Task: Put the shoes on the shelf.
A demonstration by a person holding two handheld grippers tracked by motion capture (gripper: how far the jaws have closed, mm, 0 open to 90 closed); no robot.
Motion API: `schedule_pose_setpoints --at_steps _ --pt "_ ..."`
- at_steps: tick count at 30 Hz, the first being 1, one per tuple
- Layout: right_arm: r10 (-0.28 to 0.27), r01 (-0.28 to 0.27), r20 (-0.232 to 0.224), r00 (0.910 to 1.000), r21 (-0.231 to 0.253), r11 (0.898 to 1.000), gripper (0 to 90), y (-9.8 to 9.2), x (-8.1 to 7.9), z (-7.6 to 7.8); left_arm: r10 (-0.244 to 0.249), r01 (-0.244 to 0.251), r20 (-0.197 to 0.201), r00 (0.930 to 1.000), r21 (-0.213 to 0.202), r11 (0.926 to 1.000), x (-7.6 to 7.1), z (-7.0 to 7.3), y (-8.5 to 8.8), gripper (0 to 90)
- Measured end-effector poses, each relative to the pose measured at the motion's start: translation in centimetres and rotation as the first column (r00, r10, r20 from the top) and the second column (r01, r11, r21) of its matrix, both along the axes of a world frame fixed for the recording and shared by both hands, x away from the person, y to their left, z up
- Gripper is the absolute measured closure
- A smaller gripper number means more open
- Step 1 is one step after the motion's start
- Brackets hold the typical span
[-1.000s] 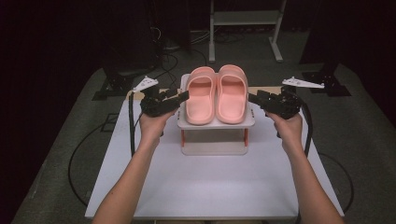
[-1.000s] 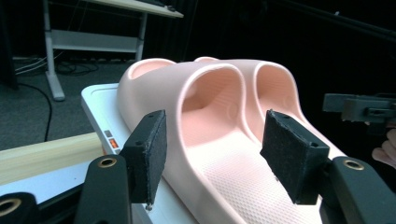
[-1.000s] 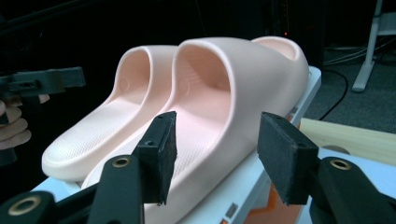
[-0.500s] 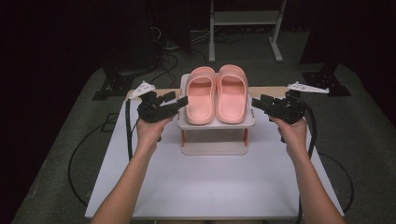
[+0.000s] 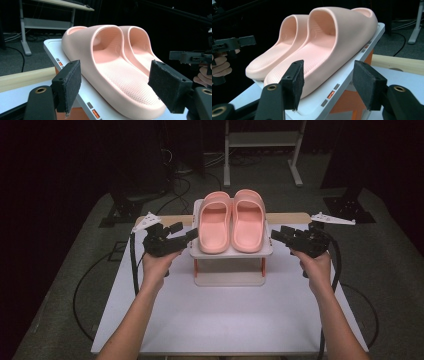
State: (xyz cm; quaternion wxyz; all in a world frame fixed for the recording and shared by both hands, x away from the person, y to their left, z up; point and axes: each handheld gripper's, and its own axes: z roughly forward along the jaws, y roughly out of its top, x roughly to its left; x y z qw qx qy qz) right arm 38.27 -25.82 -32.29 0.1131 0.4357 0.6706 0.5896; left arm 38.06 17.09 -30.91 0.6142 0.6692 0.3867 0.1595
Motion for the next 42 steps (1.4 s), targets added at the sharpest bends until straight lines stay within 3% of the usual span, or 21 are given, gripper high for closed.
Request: schedule_pose_setpoints --at_steps 23,42 --pt "-0.001 0.001 -0.005 1.0000 -0.002 1.000 37.4 -0.9 -1.5 -1.5 0.013 -0.013 0.008 0.9999 -0.006 0.9999 -1.2 -1.3 1.3 10.9" --pt "-0.027 0.026 -0.026 0.9993 -0.010 1.000 36.4 -2.5 -3.0 -3.1 0.008 -0.007 0.006 1.0000 -0.011 0.9999 -2.6 -2.8 1.9 8.0"
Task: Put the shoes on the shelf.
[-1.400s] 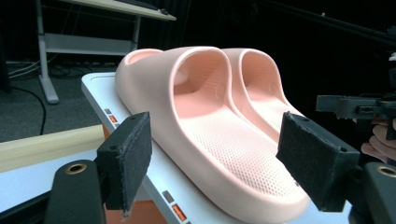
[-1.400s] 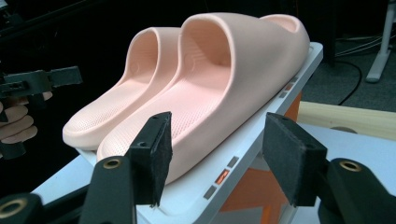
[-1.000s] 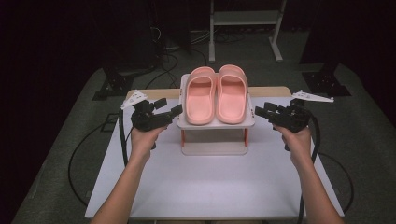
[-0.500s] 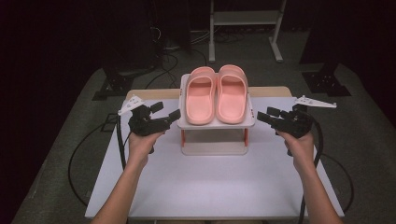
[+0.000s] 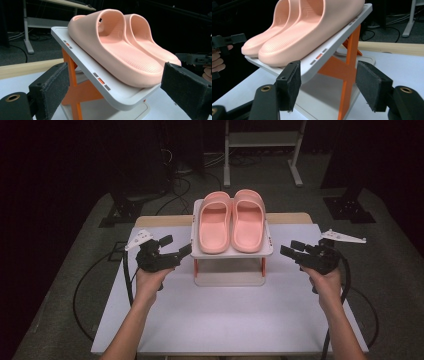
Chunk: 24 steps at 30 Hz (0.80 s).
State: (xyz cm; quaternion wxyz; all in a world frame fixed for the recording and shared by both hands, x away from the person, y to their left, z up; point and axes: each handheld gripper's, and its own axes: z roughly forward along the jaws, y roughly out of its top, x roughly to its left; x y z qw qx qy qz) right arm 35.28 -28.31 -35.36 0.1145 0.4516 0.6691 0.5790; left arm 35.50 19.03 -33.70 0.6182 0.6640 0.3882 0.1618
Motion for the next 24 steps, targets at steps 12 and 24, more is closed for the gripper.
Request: schedule_pose_setpoints --at_steps 12,24 --pt "-0.007 0.007 -0.017 0.9998 0.005 1.000 35.6 -0.7 -0.9 -1.3 0.008 -0.008 -0.001 1.0000 0.011 0.9999 -0.6 -0.9 0.2 3.5" --pt "-0.014 0.013 -0.022 0.9997 -0.007 1.000 30.7 -1.6 -1.8 -2.6 0.002 -0.002 -0.012 0.9999 0.007 1.0000 -1.2 -2.4 0.6 3.2"
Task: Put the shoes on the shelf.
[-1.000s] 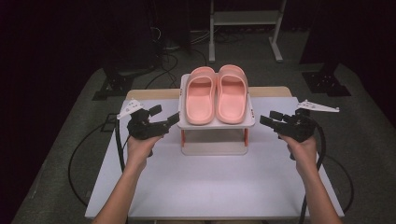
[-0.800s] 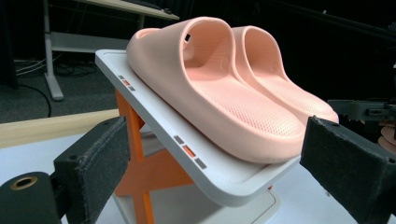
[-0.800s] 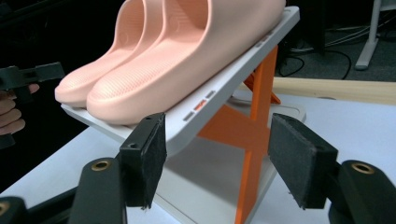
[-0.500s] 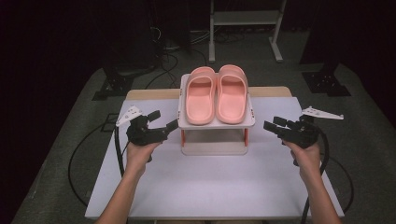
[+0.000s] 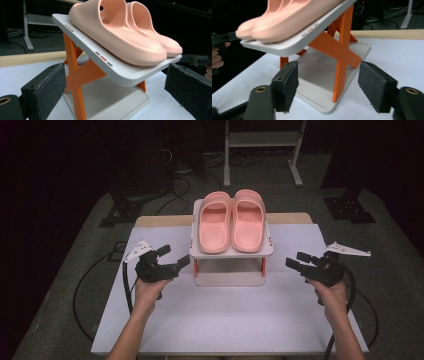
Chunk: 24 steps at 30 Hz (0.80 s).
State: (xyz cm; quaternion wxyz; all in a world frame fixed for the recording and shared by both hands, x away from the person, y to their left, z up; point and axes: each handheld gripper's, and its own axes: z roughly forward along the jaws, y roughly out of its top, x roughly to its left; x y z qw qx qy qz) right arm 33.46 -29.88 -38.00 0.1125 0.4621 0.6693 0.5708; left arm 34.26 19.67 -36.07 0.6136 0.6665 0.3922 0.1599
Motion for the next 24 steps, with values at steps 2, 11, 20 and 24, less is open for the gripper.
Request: schedule_pose_setpoints --at_steps 2,11,20,24 --pt "-0.002 0.002 -0.002 1.0000 0.004 1.000 30.6 -0.2 -0.2 -0.2 0.002 -0.002 -0.003 1.0000 0.002 1.0000 -0.2 -0.2 0.1 3.2" --pt "-0.010 0.010 -0.006 0.9999 0.026 1.000 29.2 -1.1 -0.9 -1.6 0.001 0.000 -0.005 1.0000 0.018 0.9998 -0.6 -0.8 0.4 3.3" --pt "-0.006 0.006 -0.020 0.9998 0.028 1.000 29.0 -1.4 -1.3 -2.7 -0.003 0.003 -0.010 1.0000 0.015 0.9999 -1.0 -1.6 0.7 3.3" --pt "-0.006 0.007 -0.023 0.9997 0.031 0.999 29.2 -1.5 -1.7 -3.1 -0.004 0.004 -0.013 0.9999 0.015 0.9999 -1.4 -2.1 0.7 3.3"
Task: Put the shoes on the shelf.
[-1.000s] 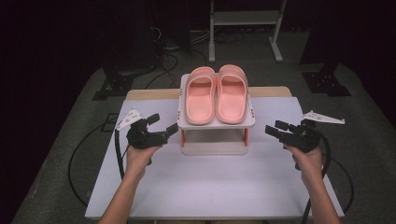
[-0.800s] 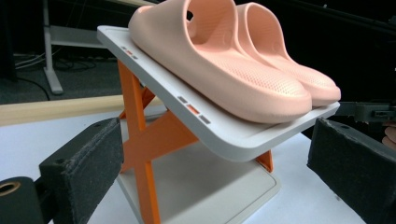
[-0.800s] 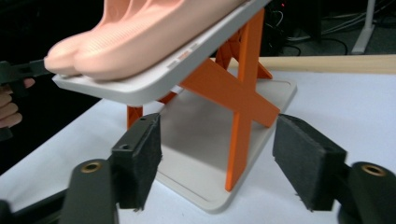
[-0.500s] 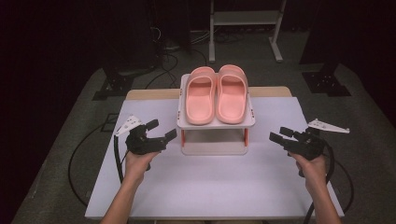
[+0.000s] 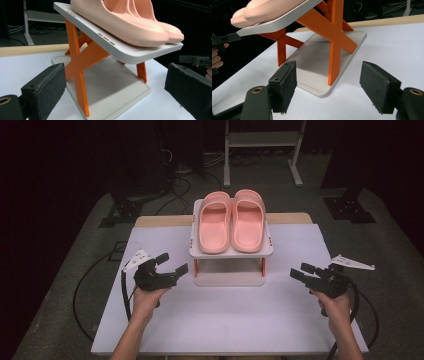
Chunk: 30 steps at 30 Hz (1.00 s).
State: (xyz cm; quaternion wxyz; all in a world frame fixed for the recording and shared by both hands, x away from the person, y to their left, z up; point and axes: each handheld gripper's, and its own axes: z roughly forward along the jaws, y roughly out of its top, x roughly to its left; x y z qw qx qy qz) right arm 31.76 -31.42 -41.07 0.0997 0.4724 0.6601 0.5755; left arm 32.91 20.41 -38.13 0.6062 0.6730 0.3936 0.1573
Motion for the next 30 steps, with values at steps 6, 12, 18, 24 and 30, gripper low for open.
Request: schedule_pose_setpoints --at_steps 6,12,18,24,30 --pt "-0.008 0.008 -0.005 1.0000 -0.002 1.000 29.1 -0.3 -0.7 -0.5 -0.004 0.004 -0.003 1.0000 0.000 1.0000 -0.5 -0.6 0.0 3.3" --pt "-0.014 0.014 -0.012 0.9998 -0.006 1.000 28.6 -0.6 -1.1 -1.1 -0.005 0.005 -0.008 1.0000 0.002 1.0000 -0.8 -1.4 -0.1 3.3" --pt "-0.020 0.020 -0.010 0.9997 -0.005 1.000 28.0 -0.6 -1.5 -1.6 -0.011 0.011 -0.016 0.9998 0.005 0.9999 -1.1 -1.7 0.0 3.3" --pt "-0.024 0.024 -0.012 0.9996 -0.005 1.000 27.6 -0.9 -2.1 -2.0 -0.020 0.021 -0.010 0.9997 0.012 0.9997 -1.3 -1.7 0.2 3.3" --pt "-0.028 0.028 -0.022 0.9994 -0.012 1.000 26.9 -1.2 -3.0 -2.7 -0.001 0.001 -0.019 0.9998 0.000 1.0000 -1.8 -2.0 1.3 3.2"
